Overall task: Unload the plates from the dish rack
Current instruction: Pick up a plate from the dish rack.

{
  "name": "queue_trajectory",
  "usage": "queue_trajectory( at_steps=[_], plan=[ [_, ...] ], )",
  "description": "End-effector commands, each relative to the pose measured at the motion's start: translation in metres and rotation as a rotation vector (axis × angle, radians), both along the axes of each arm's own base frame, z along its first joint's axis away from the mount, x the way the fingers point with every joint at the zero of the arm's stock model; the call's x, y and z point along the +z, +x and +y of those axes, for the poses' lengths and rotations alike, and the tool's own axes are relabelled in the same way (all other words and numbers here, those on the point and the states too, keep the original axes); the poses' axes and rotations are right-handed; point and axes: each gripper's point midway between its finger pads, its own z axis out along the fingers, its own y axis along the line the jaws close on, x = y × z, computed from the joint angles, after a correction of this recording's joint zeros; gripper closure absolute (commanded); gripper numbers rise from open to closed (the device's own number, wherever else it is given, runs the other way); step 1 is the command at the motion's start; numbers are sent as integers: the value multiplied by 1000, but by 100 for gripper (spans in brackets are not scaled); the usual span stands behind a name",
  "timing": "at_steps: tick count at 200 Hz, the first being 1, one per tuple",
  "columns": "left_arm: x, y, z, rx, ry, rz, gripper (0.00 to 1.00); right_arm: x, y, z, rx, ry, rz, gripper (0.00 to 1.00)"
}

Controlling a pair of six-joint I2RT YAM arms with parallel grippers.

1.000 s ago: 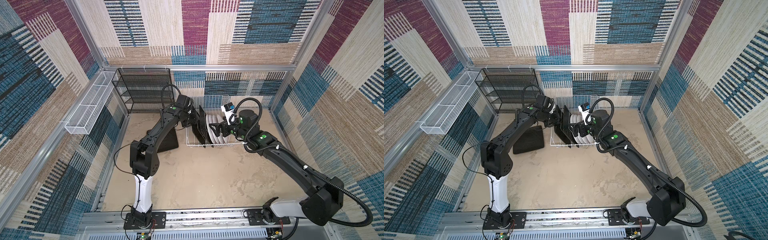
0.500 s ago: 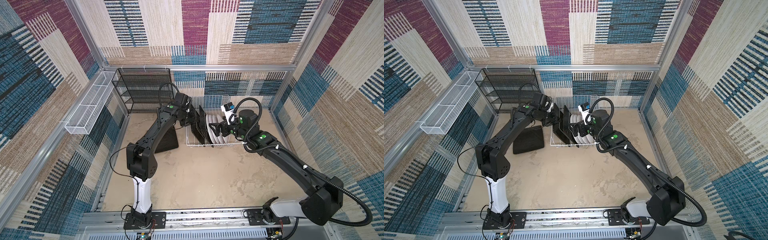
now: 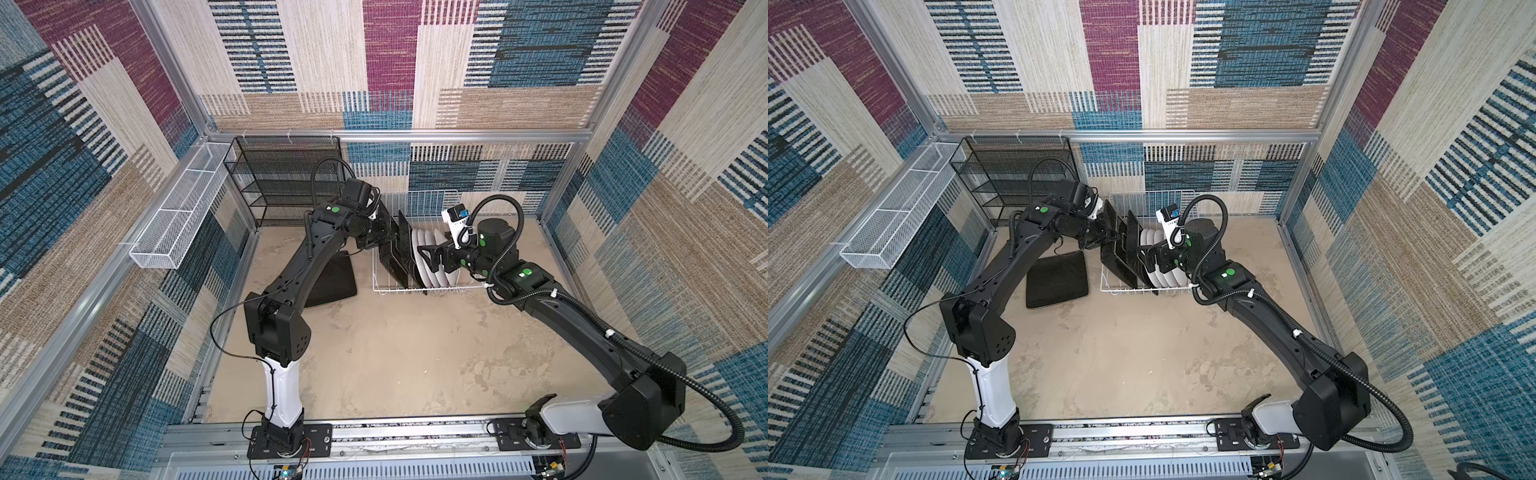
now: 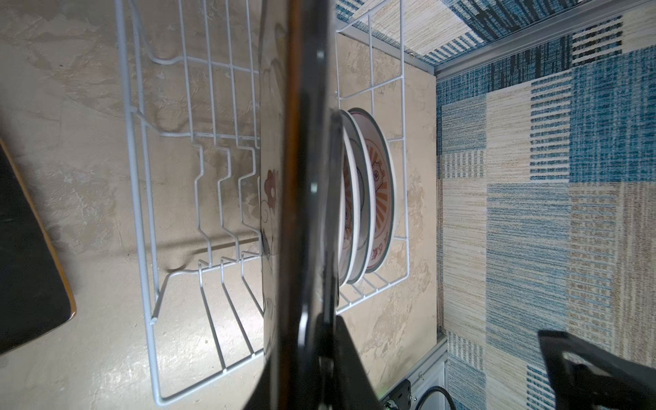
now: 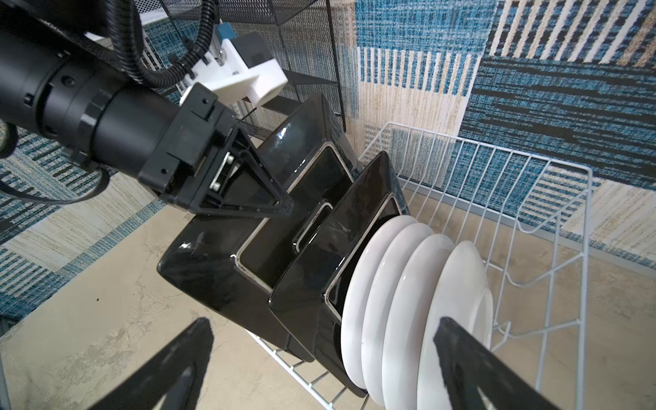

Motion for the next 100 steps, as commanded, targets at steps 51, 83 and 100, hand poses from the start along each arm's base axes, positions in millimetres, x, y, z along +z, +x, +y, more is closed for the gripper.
queue_trajectory(
  at_steps=[51, 83, 100],
  plan=[
    [39, -7, 10, -46, -32, -103, 100, 11, 3, 3, 0, 43, -26, 0],
    [45, -12, 14, -45, -37, -112, 100, 12, 2, 3, 3, 51, -24, 0],
    [48, -13, 16, -44, -38, -118, 100, 12, 0, 2, 3, 54, -23, 0]
  ],
)
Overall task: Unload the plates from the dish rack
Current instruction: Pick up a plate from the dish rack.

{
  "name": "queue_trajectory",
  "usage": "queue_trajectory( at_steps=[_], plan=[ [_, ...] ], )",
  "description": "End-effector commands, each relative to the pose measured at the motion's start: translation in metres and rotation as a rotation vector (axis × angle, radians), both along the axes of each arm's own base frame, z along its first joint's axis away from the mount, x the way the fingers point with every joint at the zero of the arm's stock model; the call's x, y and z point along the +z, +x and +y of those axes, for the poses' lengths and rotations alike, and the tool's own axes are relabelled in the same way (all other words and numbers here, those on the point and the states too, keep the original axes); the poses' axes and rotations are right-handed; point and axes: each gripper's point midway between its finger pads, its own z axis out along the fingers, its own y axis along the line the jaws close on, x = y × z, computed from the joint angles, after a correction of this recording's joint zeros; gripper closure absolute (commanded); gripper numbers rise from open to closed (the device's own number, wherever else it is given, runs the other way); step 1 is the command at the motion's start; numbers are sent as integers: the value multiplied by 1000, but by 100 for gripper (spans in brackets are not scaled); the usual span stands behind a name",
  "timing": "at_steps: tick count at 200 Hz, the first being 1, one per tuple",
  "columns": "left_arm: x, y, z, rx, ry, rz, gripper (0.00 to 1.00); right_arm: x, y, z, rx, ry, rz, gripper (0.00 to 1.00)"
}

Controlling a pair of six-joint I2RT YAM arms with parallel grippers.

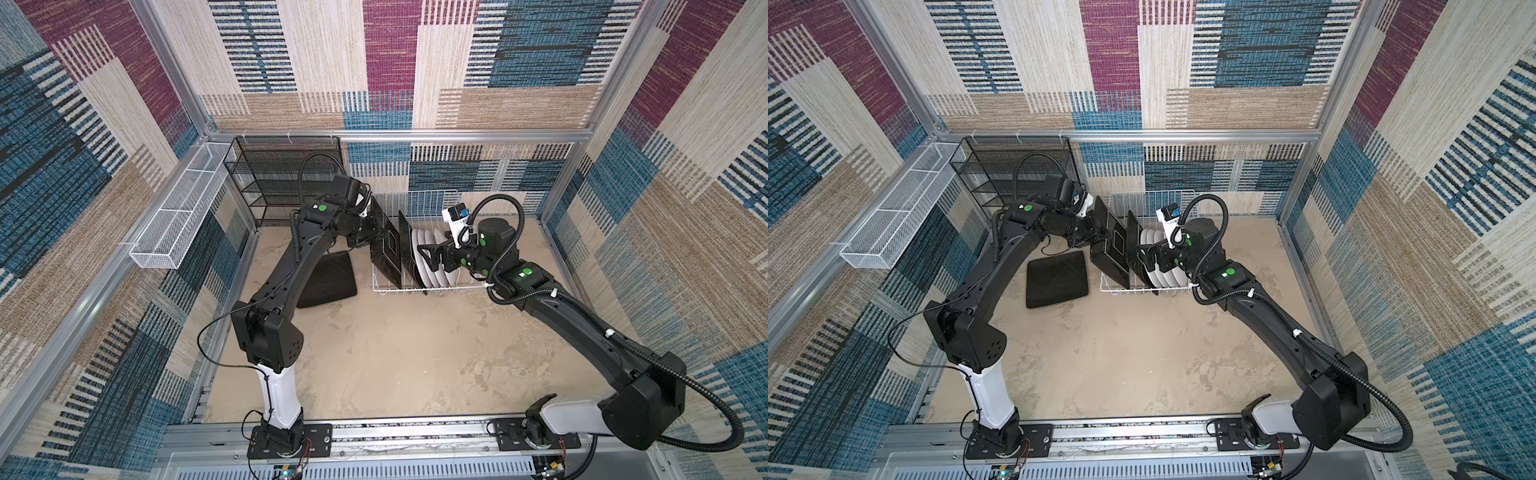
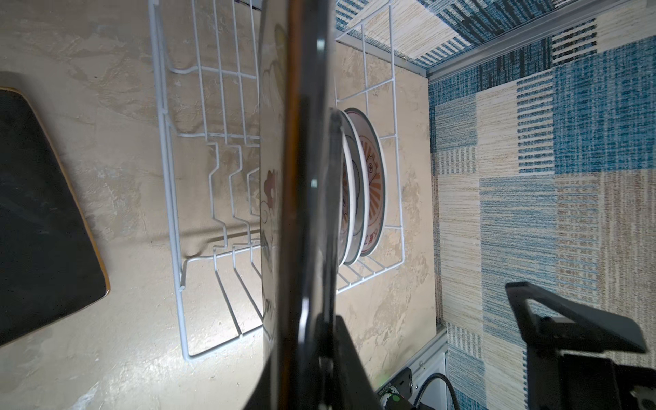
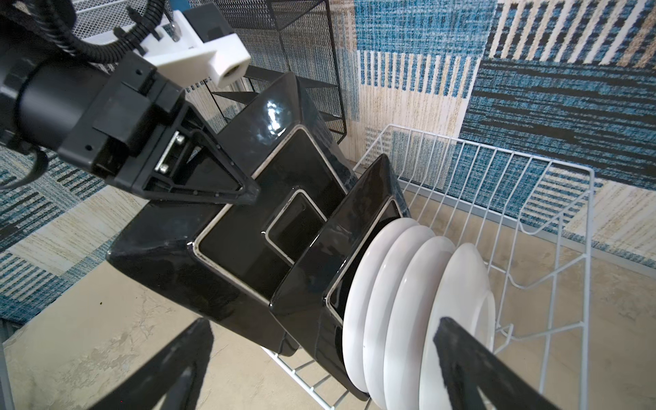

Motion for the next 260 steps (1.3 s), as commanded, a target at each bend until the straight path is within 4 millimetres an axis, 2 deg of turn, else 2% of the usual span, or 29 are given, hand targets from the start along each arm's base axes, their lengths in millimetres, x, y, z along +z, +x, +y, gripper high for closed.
queue_trajectory(
  at_steps=[1, 83, 127, 202, 260],
  plan=[
    [25, 1, -4, -37, -44, -87, 100, 10, 0, 2, 2, 36, -26, 0],
    [33, -10, 12, -14, -51, -93, 100, 6, -3, -3, -10, 38, -20, 0],
    [47, -14, 18, -13, -52, -131, 100, 10, -3, 0, 2, 52, -25, 0],
    [73, -20, 32, -50, 29, -297, 100, 18, -6, 4, 30, 96, -16, 0],
    [83, -19, 40, -81, 118, -403, 100, 25, -5, 7, 64, 145, 18, 0]
  ],
)
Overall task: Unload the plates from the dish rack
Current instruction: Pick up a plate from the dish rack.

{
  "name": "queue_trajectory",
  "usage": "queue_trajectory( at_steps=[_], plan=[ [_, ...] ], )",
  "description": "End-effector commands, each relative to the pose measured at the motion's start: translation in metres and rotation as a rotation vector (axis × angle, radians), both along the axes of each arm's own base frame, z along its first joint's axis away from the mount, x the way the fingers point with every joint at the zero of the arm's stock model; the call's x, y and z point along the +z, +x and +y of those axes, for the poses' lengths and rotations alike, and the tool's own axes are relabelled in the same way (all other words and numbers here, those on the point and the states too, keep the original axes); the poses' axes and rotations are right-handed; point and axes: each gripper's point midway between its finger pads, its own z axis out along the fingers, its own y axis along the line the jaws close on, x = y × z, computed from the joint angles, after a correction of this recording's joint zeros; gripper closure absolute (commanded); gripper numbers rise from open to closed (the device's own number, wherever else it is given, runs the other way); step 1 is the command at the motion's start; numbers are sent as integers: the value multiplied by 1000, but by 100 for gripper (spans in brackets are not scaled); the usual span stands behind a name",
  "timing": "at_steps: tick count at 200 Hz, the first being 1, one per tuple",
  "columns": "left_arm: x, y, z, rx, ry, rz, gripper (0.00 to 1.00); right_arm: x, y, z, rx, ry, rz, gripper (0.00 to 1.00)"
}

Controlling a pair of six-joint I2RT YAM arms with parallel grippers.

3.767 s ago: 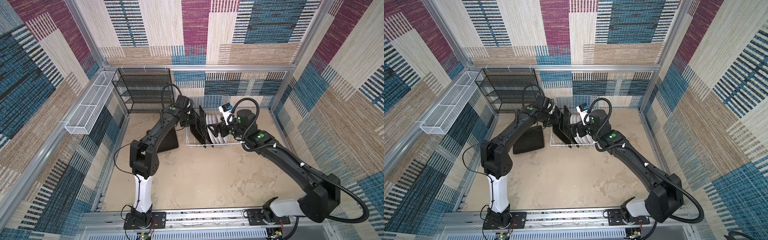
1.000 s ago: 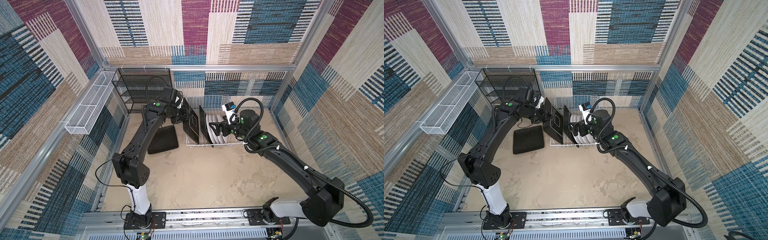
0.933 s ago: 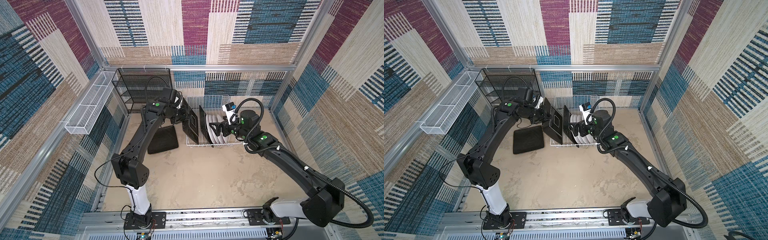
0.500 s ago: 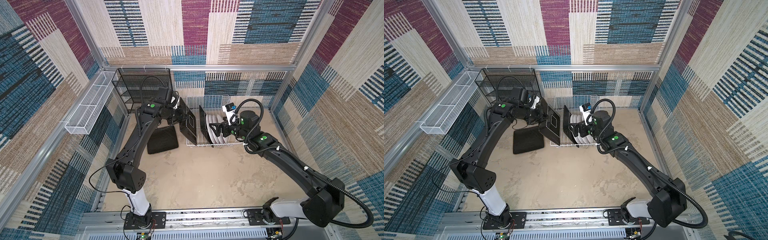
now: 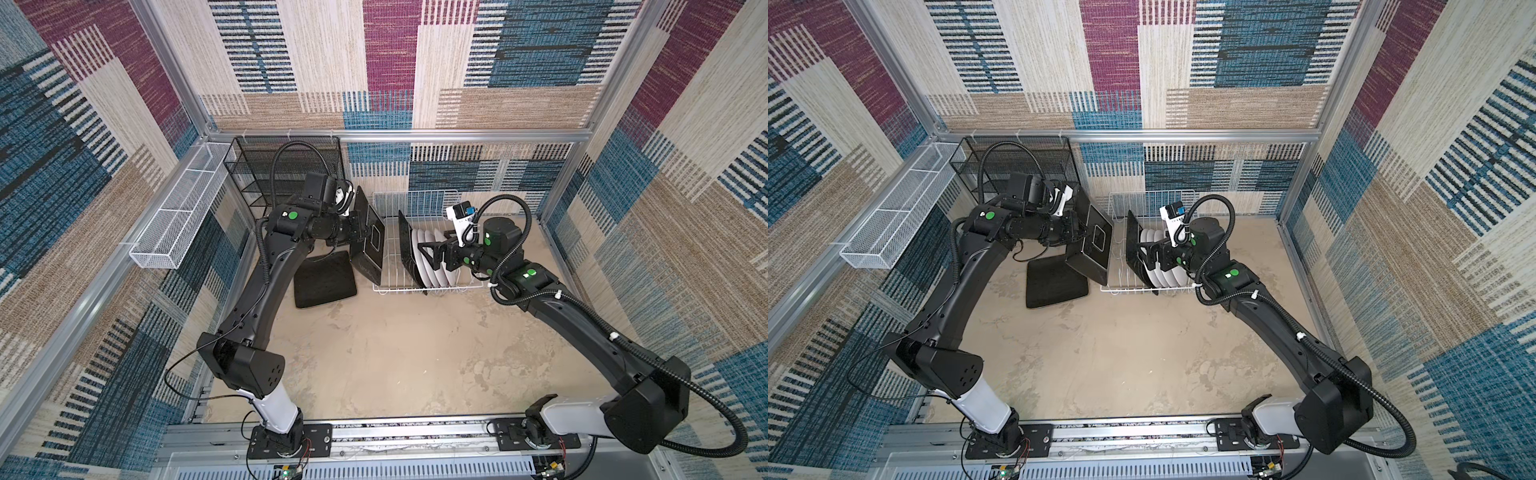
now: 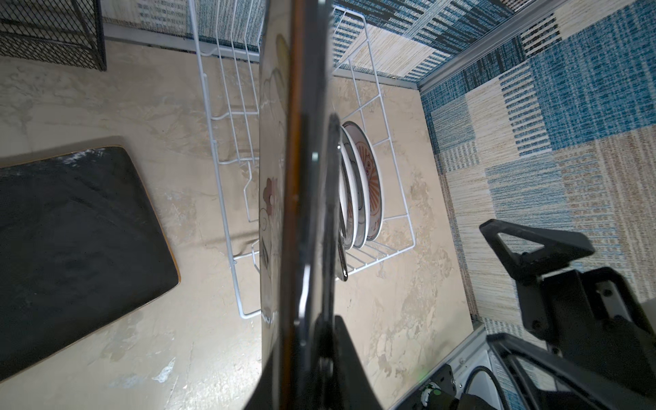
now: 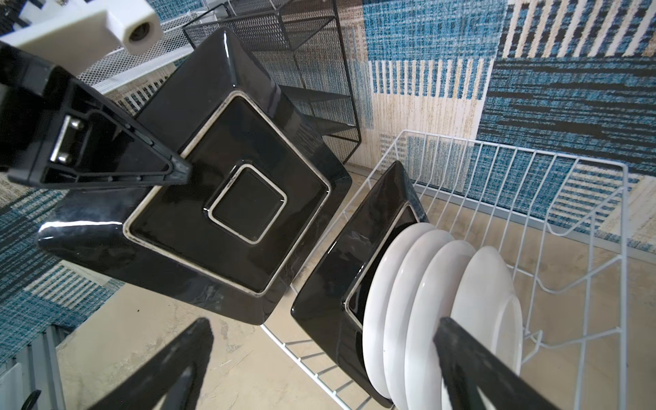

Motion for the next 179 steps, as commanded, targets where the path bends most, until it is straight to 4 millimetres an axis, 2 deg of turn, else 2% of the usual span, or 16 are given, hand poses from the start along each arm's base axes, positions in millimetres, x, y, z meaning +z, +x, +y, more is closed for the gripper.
queue_trajectory(
  at_steps=[1, 50, 93, 127, 179],
  plan=[
    [33, 15, -2, -50, 18, -202, 100, 12, 0, 6, 32, 57, -3, 0],
    [46, 17, 2, -90, 93, -302, 100, 12, 8, 11, 49, 116, 105, 0],
    [61, 12, 0, -195, 170, -434, 100, 1, 24, 13, 55, 173, 279, 0],
    [73, 6, 0, -244, 253, -563, 100, 12, 27, 15, 141, 325, 381, 0],
    [88, -6, 4, -264, 383, -781, 100, 30, 37, 20, 169, 399, 475, 0]
  ],
)
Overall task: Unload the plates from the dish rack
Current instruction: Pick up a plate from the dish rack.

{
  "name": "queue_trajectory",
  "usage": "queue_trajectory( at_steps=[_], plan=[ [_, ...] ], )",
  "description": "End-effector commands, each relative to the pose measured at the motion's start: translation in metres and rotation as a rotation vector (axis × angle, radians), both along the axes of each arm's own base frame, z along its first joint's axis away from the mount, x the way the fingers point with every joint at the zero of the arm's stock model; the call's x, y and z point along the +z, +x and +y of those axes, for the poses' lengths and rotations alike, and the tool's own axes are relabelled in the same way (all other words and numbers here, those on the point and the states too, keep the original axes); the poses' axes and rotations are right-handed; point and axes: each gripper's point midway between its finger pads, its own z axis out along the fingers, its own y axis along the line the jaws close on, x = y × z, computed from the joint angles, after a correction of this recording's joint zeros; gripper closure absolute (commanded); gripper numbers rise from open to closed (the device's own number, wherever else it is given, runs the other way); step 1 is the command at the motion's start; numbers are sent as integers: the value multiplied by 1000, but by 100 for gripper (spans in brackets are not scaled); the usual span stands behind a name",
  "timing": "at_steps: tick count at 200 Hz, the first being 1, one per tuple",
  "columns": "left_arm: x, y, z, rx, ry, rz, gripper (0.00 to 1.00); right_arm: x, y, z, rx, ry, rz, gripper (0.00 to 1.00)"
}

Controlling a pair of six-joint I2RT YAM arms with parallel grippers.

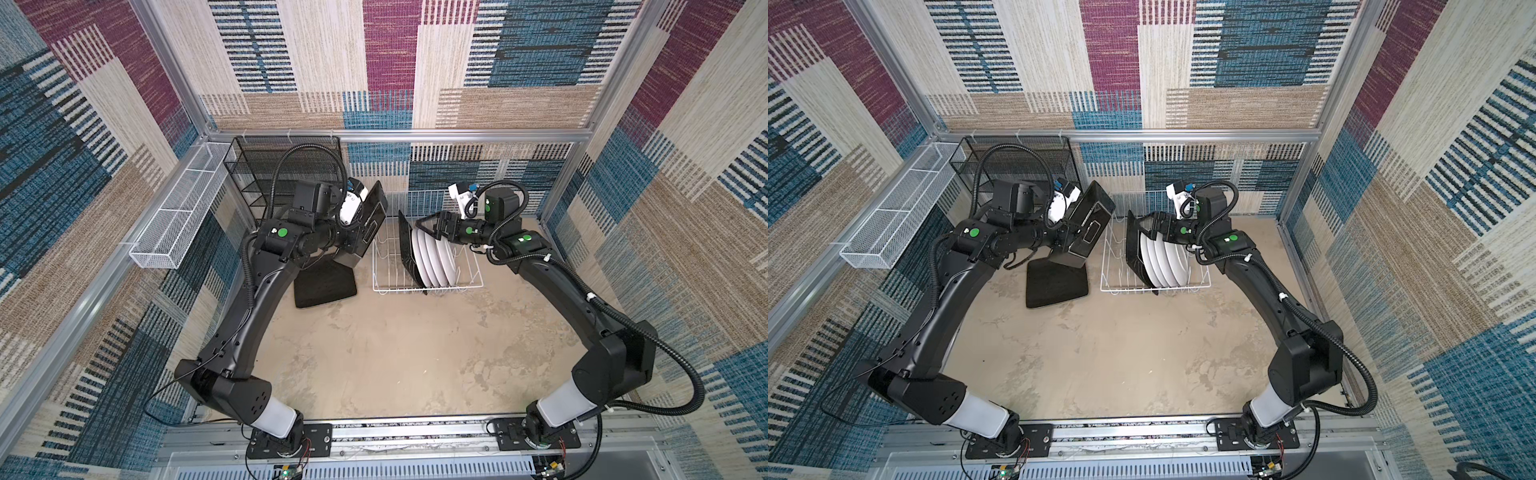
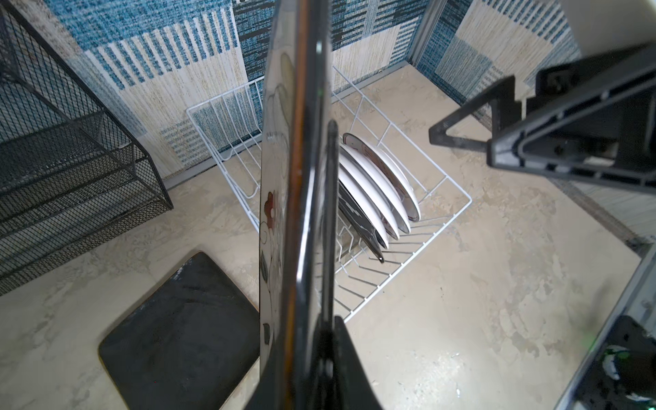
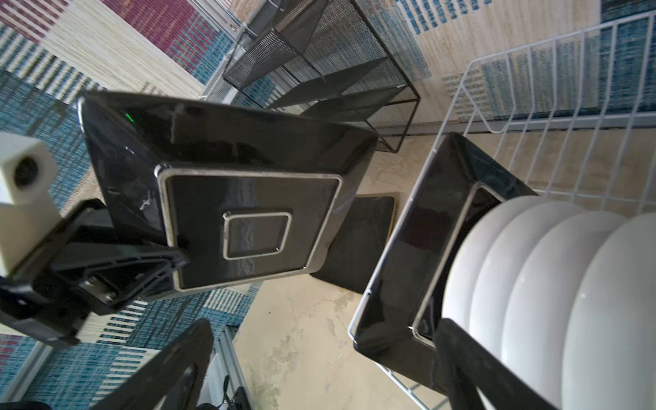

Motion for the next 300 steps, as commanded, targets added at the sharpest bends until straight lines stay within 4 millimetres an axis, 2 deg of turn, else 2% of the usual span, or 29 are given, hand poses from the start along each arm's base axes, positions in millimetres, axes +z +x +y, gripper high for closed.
queue_trajectory(
  at_steps=[1, 7, 9, 15, 55, 89, 121, 149, 207, 243, 273, 275, 279, 300],
  plan=[
    [61, 17, -1, -26, 9, -352, 100, 10, -2, 6, 40, 69, 77, 0],
    [62, 15, 0, -31, 19, -378, 100, 6, -1, 6, 35, 72, 101, 0],
    [63, 15, 0, -31, 21, -387, 100, 13, 1, 6, 33, 79, 90, 0],
    [63, 14, 1, -32, 30, -406, 100, 16, 3, 6, 31, 88, 97, 0],
    [65, 0, 1, -75, 116, -550, 100, 14, 8, 11, 44, 150, 176, 0],
    [52, -14, -7, -141, 214, -684, 100, 17, 10, 13, 44, 171, 186, 0],
    [38, -15, -12, -159, 297, -705, 100, 20, 13, 12, 32, 181, 189, 0],
    [28, -15, -21, -181, 385, -758, 100, 14, 15, 13, 32, 183, 227, 0],
    [22, -15, -33, -174, 490, -881, 100, -2, 15, 14, 22, 178, 293, 8],
    [16, -14, -38, -187, 567, -927, 100, -19, 15, 16, 21, 170, 336, 13],
    [10, -14, -43, -201, 598, -956, 100, -22, 13, 20, 44, 182, 353, 23],
    [10, -14, -43, -202, 597, -957, 100, -30, 12, 20, 44, 177, 372, 24],
    [9, -14, -44, -207, 600, -957, 100, -34, 12, 21, 45, 174, 382, 26],
    [3, -14, -49, -242, 645, -973, 100, -38, 11, 27, 74, 176, 398, 34]
  ],
)
